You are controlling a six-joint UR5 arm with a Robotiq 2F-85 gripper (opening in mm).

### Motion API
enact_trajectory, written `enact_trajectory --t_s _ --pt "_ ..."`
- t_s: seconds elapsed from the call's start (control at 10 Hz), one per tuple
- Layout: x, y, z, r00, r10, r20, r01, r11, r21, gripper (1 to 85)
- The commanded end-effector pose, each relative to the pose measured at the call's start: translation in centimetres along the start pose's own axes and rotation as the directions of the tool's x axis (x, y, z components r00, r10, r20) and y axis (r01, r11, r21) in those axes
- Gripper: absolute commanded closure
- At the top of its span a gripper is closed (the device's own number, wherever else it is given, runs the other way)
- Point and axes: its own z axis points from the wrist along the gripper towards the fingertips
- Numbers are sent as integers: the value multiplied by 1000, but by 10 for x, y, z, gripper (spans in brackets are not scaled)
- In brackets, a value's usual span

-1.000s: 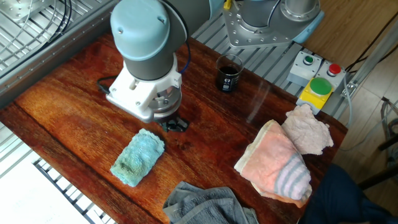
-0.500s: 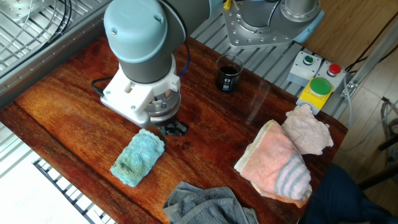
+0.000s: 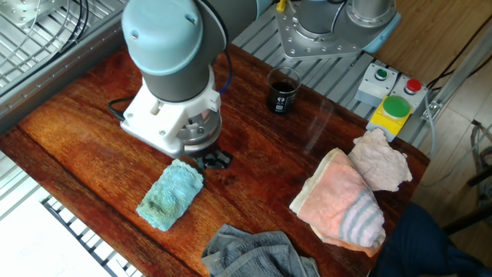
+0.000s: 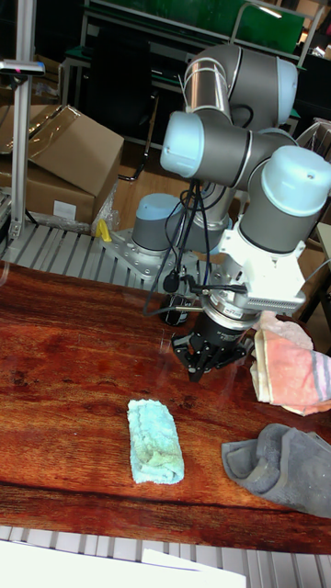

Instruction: Clean the table with a cloth

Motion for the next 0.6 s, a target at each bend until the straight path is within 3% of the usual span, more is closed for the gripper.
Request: enact_trajectory --t_s 0.0,0.1,0.5 --pt "-12 -1 -7 997 78 10 -79 997 22 843" --pt "-14 5 -7 996 88 6 -88 996 8 843" --pt "-18 6 -8 996 88 15 -88 996 10 843"
